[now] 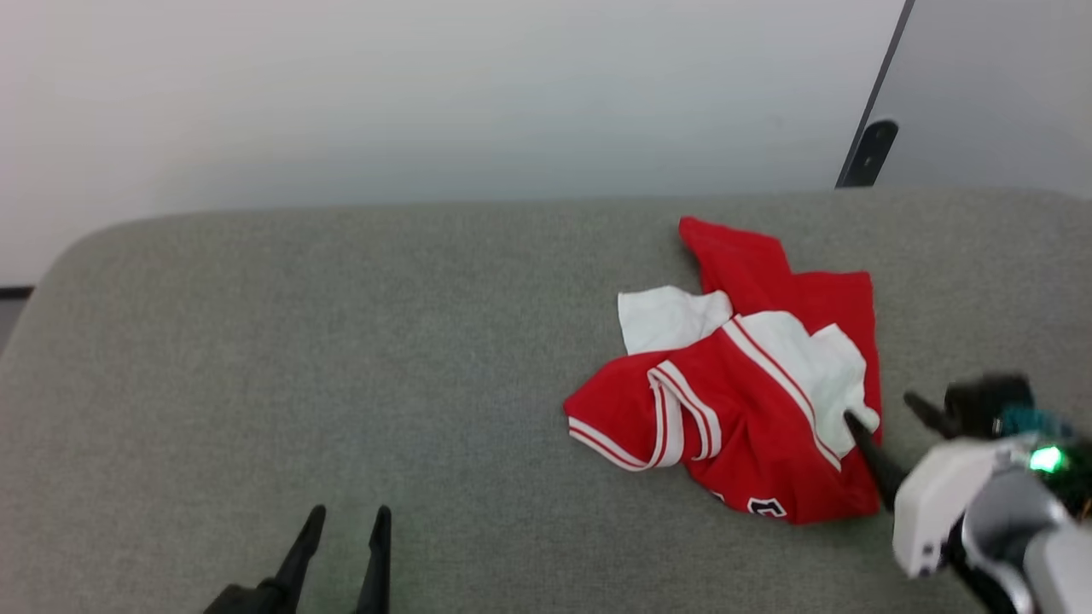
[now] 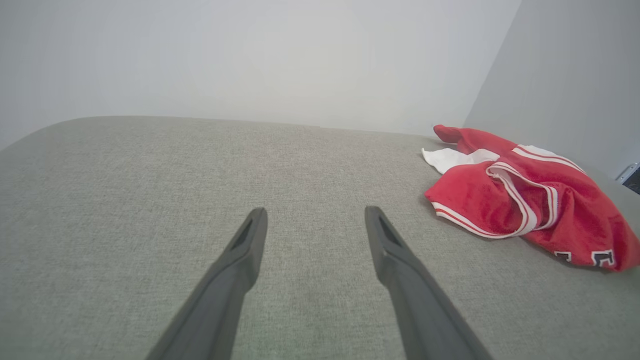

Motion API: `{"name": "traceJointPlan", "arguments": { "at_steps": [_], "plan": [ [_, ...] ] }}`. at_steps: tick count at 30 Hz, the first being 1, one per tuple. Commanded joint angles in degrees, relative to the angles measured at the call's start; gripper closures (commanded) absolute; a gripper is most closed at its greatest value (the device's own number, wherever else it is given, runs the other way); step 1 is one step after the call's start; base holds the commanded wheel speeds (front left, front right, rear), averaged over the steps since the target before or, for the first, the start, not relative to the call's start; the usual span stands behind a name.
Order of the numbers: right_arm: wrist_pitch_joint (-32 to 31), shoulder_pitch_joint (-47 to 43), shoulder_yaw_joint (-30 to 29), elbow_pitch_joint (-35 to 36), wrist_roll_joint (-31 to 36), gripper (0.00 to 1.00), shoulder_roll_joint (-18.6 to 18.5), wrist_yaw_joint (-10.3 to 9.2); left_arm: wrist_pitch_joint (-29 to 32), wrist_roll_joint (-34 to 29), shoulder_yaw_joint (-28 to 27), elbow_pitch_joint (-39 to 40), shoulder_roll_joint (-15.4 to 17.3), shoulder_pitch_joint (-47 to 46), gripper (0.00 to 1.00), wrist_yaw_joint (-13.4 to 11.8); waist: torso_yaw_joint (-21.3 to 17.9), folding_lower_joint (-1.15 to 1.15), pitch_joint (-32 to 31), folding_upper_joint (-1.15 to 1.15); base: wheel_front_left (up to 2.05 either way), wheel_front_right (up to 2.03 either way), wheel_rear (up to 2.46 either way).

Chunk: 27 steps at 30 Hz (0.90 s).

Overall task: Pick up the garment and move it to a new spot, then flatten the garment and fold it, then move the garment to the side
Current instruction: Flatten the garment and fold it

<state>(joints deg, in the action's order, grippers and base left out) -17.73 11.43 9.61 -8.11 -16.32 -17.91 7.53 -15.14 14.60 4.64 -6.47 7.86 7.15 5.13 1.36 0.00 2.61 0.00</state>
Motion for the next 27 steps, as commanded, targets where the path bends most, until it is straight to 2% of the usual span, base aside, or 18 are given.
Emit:
{"name": "traceJointPlan", "arguments": {
  "at_steps": [1, 4, 11, 19, 27],
  "plan": [
    [-1.2, 1.3, 0.4, -0.6, -0.7, 0.0, -0.6, -0.08, 0.0, -0.2, 0.0, -0.3, -0.2, -0.6, 0.0, 0.4, 0.7, 0.0, 2.2, 0.0, 0.0, 0.0, 0.0],
    [-7.4, 5.7, 2.9, -2.3, -2.8, 0.0, -3.2, -0.08, 0.0, -0.4, -0.1, -1.2, -0.5, -2.0, 0.0, 0.8, 1.3, 0.0, 3.7, 0.0, 0.0, 0.0, 0.0],
    [-17.5, 11.0, 4.3, -6.3, -6.9, 0.0, -5.4, -0.08, 0.0, -0.3, -0.4, -2.9, -1.2, -4.4, 0.0, 1.6, 2.6, 0.0, 6.1, 0.0, 0.0, 0.0, 0.0],
    [-19.9, 12.1, 1.6, -10.0, -6.7, 0.0, -4.6, -0.08, 0.0, -0.3, -1.2, -3.9, -1.7, -5.6, 0.0, 2.0, 2.8, 0.0, 7.6, 0.0, 0.0, 0.0, 0.0],
    [-19.3, 12.5, 2.6, -10.9, -7.9, 0.0, -4.0, -0.08, 0.0, -0.5, -1.1, -4.5, -1.8, -6.4, 0.0, 2.4, 2.3, 0.0, 8.3, 0.0, 0.0, 0.0, 0.0]
  ]
}}
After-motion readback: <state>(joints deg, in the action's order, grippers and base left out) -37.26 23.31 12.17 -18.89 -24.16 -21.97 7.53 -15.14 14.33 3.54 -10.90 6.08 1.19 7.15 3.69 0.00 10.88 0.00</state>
